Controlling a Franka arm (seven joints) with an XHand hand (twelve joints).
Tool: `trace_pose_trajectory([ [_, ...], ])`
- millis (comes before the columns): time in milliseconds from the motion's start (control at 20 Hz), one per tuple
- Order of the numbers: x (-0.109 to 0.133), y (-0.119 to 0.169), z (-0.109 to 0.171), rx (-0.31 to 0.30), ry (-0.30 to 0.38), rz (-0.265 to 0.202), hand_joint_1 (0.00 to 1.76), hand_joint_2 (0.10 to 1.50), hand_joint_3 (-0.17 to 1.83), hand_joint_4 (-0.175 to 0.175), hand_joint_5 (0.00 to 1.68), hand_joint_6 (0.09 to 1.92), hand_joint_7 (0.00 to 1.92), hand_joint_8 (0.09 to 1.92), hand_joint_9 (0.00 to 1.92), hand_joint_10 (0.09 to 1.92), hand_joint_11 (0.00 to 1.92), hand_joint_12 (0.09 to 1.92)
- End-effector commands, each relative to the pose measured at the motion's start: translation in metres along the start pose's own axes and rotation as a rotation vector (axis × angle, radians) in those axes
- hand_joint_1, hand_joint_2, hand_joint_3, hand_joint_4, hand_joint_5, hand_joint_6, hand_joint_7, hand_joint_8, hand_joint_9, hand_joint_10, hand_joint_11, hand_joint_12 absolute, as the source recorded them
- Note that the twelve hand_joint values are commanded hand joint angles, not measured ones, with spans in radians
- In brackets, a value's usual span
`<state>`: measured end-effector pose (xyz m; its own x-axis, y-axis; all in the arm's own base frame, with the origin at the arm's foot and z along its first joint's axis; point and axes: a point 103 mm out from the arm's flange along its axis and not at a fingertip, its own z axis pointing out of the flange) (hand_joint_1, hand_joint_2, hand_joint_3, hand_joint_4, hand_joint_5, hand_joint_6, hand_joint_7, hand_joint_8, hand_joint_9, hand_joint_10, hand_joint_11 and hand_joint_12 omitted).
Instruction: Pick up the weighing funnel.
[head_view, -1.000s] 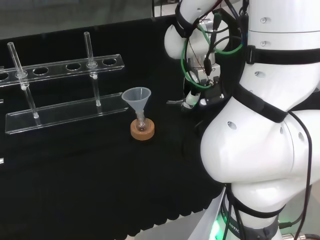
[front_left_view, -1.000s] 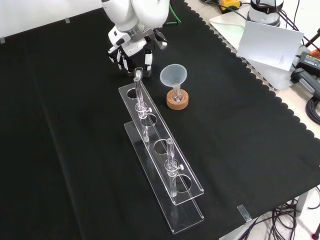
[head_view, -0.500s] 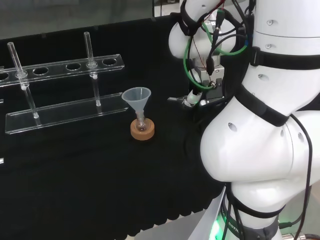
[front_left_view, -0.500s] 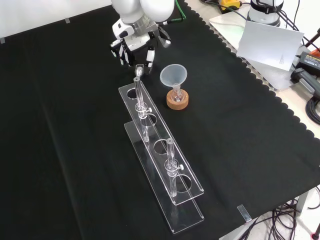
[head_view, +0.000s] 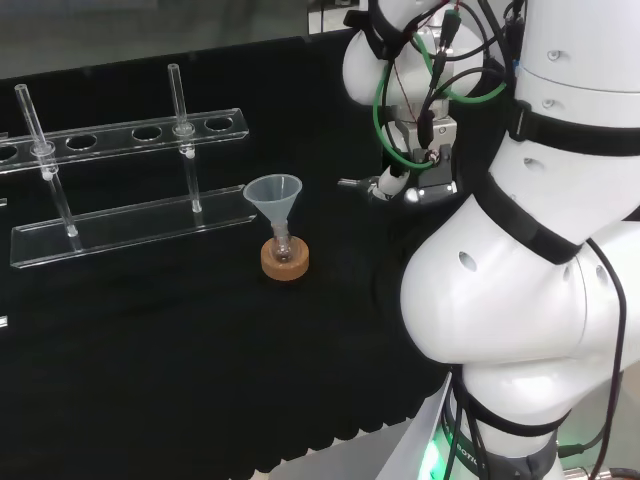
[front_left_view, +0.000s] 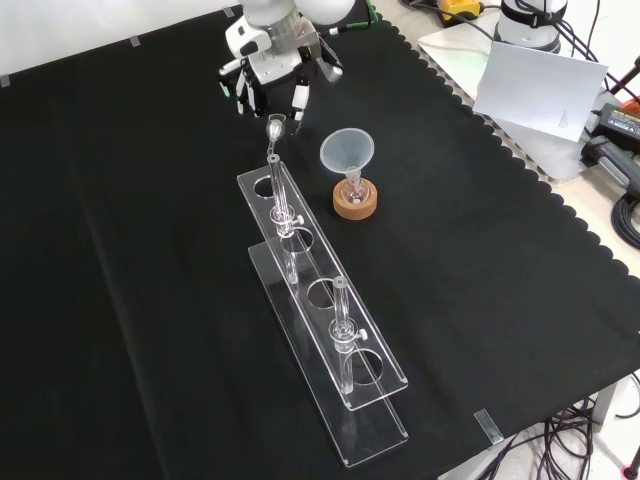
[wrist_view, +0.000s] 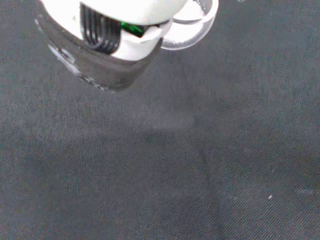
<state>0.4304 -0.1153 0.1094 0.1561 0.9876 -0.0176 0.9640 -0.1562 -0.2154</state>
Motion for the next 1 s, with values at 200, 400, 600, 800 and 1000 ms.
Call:
trace_pose_trajectory([
  [200,-0.005,-0.021,-0.054,-0.052,-0.036,-0.104,1.32,0.68,0.49,-0.175,1.52,0.09,1.58,0.09,0.88,0.27,0.00,1.44],
  [400,-0.008,-0.034,-0.074,-0.074,-0.050,-0.150,1.32,0.68,0.49,-0.175,1.52,0.09,1.58,0.09,0.88,0.27,0.00,1.43],
  [600,-0.012,-0.040,-0.090,-0.102,-0.051,-0.164,1.32,0.68,0.49,-0.175,1.52,0.09,1.58,0.09,0.88,0.27,0.00,1.43],
  [800,-0.015,-0.041,-0.106,-0.124,-0.056,-0.168,1.17,0.64,0.55,0.145,1.54,0.09,1.62,0.09,0.88,0.27,0.00,1.44],
  [1000,-0.019,-0.046,-0.130,-0.166,-0.061,-0.168,1.16,0.64,0.55,0.175,1.54,0.09,1.63,0.09,0.88,0.27,0.00,1.44],
])
